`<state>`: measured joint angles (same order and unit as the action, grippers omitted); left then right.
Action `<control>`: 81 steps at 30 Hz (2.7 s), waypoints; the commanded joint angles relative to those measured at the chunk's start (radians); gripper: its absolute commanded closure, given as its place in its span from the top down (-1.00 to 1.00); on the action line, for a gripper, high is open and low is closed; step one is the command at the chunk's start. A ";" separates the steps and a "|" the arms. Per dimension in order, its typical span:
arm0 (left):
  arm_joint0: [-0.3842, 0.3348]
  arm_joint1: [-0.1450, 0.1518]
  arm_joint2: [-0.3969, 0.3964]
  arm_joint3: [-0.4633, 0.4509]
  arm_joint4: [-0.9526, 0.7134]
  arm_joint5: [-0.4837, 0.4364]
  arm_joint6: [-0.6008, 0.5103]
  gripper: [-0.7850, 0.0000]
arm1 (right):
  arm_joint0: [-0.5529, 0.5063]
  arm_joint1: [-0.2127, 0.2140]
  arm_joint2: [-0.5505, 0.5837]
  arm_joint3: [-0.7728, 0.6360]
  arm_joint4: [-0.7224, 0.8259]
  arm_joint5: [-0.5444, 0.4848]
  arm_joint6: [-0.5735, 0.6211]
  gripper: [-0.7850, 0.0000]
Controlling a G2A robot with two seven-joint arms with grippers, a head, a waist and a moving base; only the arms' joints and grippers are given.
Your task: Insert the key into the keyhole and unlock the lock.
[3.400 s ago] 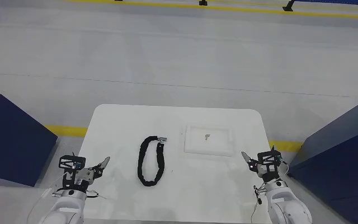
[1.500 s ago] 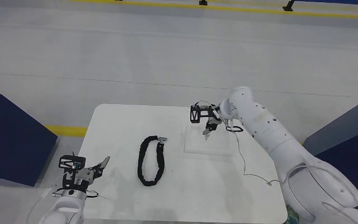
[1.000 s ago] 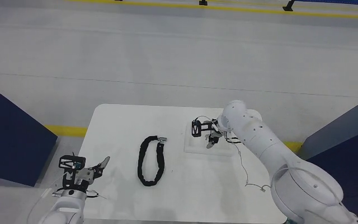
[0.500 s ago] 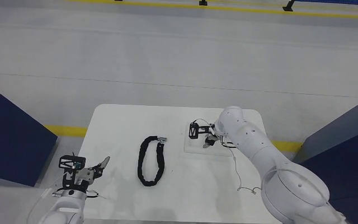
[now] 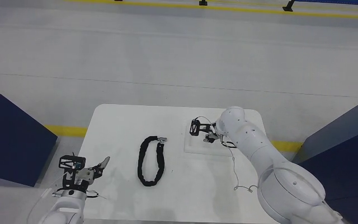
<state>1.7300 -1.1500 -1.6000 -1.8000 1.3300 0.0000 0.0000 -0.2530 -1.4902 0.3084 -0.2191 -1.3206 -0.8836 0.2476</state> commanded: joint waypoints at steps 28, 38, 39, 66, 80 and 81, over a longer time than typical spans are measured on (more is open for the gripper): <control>0.000 0.000 0.000 0.000 0.000 0.000 0.000 1.00 | 0.043 0.029 -0.039 -0.025 -0.204 0.034 -0.259 -1.00; 0.000 0.000 0.000 0.000 0.000 0.000 0.000 1.00 | 0.068 0.072 0.037 0.063 -0.083 -0.005 -0.394 -1.00; 0.000 0.000 0.000 0.000 0.000 0.000 0.000 1.00 | 0.071 0.077 0.053 0.081 -0.049 -0.029 -0.405 -1.00; 0.000 0.000 0.000 0.000 0.000 0.000 0.000 1.00 | -0.483 0.523 0.751 -0.519 1.502 -0.119 0.570 -1.00; 0.000 0.000 0.000 0.000 0.000 0.000 0.000 1.00 | -1.090 0.782 1.164 -1.146 1.837 0.031 0.720 -1.00; 0.000 0.000 0.000 0.000 0.000 0.000 0.000 1.00 | -1.118 0.790 1.179 -1.161 1.842 0.031 0.720 -1.00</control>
<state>1.7300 -1.1500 -1.6000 -1.8000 1.3300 0.0000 0.0000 -1.3374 -0.7077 1.4705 -1.3641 0.5165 -0.8519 0.9683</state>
